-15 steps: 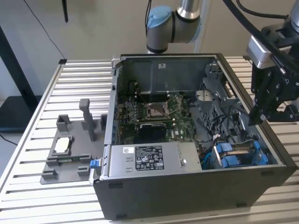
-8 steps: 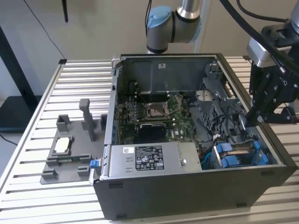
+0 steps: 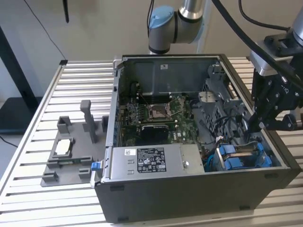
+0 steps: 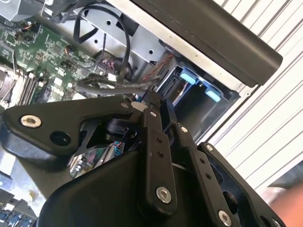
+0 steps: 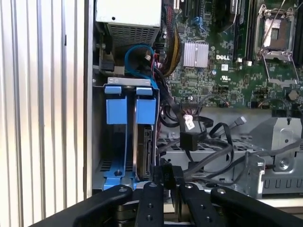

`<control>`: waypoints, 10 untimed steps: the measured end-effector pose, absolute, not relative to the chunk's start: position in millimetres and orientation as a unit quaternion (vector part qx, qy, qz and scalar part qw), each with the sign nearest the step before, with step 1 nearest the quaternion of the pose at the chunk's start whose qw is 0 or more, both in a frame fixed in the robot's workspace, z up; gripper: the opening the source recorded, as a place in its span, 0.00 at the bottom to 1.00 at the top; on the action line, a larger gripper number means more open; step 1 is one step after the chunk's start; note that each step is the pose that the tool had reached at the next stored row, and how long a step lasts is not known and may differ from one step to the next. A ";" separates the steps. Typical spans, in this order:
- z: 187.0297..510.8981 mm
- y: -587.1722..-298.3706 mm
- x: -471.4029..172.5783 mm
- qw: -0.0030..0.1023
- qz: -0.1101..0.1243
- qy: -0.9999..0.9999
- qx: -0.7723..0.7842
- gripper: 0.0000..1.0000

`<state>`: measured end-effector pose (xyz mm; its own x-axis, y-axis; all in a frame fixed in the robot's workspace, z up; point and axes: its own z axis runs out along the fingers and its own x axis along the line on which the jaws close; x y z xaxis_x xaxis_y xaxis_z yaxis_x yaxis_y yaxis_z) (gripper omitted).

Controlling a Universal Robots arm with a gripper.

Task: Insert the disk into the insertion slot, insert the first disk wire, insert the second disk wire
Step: 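Insert the first disk wire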

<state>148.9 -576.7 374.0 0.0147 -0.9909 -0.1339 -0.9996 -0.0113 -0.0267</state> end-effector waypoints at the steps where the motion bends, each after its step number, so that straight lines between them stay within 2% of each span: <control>1: 372.5 -576.7 149.5 0.056 0.039 0.701 -0.710 0.19; 10: 368.5 -576.7 150.6 0.053 0.042 0.701 -0.710 0.19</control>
